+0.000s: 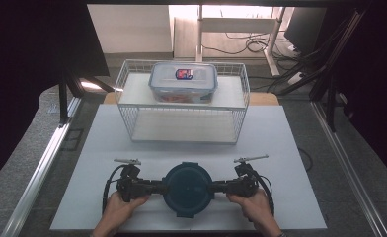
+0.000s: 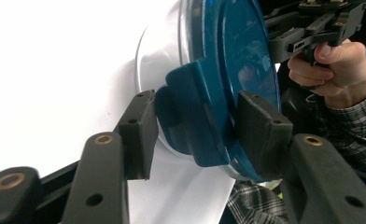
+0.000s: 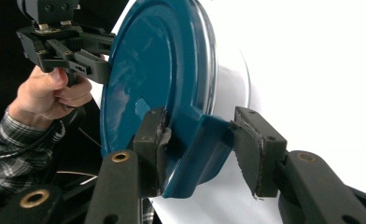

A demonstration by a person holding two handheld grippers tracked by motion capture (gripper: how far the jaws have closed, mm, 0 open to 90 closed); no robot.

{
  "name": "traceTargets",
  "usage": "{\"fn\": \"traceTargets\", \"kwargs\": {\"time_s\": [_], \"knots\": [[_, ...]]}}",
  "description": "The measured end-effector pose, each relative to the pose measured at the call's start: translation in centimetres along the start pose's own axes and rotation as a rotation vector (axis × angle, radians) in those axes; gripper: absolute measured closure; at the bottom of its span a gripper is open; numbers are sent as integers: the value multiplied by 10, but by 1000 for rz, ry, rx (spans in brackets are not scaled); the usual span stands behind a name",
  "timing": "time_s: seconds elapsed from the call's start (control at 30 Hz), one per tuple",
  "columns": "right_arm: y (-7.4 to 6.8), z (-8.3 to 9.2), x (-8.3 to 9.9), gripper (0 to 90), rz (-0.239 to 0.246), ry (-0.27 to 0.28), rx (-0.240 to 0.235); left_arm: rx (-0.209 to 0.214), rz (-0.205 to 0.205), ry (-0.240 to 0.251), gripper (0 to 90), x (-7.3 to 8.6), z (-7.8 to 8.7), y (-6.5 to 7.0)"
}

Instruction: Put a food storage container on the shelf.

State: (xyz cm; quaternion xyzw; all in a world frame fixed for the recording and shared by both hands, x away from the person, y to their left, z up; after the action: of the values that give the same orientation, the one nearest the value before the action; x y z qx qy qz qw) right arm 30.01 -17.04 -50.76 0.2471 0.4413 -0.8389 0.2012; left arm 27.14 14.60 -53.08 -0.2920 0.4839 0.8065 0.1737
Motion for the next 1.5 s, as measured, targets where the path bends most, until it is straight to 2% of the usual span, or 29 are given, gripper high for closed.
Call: {"fn": "traceTargets", "kwargs": {"time_s": [0.1, 0.13, 0.17, 0.23, 0.27, 0.33, 0.37, 0.4, 0.43, 0.53, 0.6, 0.7, 0.77, 0.83, 0.97, 1.17, 1.27, 1.33, 1.37, 1.47, 1.5], "knots": [[-5, 3, 3, 561, 20, 10, 5, -5, -19, 13, 525, 3, 3, 4], [-9, 5, 7, 558, 34, 19, 5, -16, -52, 21, 527, 6, 4, 10], [-9, 5, 9, 549, 34, 27, 4, -23, -67, 24, 528, 7, 5, 12], [-10, 5, 11, 541, 24, 26, -2, -30, -81, 25, 531, 9, 6, 15], [-8, 5, 15, 528, -6, 19, -32, -36, -92, 23, 531, 11, 8, 16], [-5, 3, 20, 519, -39, 1, -66, -33, -77, 26, 532, 14, 10, 14], [-5, 3, 20, 519, -39, 1, -66, -33, -77, 26, 533, 14, 10, 14], [-6, 2, 22, 559, -68, 13, -96, -30, -62, 29, 535, 16, 11, 13], [-8, 2, 21, 560, -54, 14, -85, -30, -62, 29, 537, 16, 11, 13], [-13, 2, 20, 564, -32, 19, -66, -8, 23, 68, 554, 20, 12, 8], [-13, 2, 20, 567, -33, 25, -63, -1, 45, 83, 562, 20, 12, 7], [-13, 3, 19, 571, -33, 32, -58, -11, 37, 93, 571, 19, 11, 8], [-17, 6, 15, 570, 22, 68, -26, -13, 30, 100, 572, 17, 8, 8], [-18, 8, 13, 572, 31, 91, -22, -8, 33, 107, 573, 15, 8, 8], [-19, 12, 6, 572, 42, 119, -30, -6, 0, 142, 575, 1, 10, 14], [-26, 17, -5, 572, 85, 143, -25, -7, -29, 158, 575, -10, 14, 19], [-33, 21, -16, 572, 124, 159, -28, -6, -53, 166, 575, -18, 18, 23], [-36, 23, -22, 572, 137, 169, -30, -8, -73, 176, 575, -28, 21, 28], [-36, 23, -22, 572, 137, 169, -30, -8, -73, 176, 575, -28, 21, 28], [-42, 29, -36, 573, 164, 201, -31, -2, -99, 187, 575, -44, 25, 33], [-42, 29, -36, 573, 164, 201, -31, -2, -99, 187, 575, -44, 25, 33]]}}
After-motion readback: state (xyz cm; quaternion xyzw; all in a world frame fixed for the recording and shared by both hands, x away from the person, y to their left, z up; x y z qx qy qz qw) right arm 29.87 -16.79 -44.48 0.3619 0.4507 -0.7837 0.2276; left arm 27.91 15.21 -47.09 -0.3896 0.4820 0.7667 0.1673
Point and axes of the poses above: each handheld gripper's, and its own axes: z roughly backward along the jaws, x roughly out of its underside, y roughly to its right, the point moved 3 cm from there along -z, roughly forward along the jaws, and after that the axes turned 9 degrees about y, right-handed, at the moved point
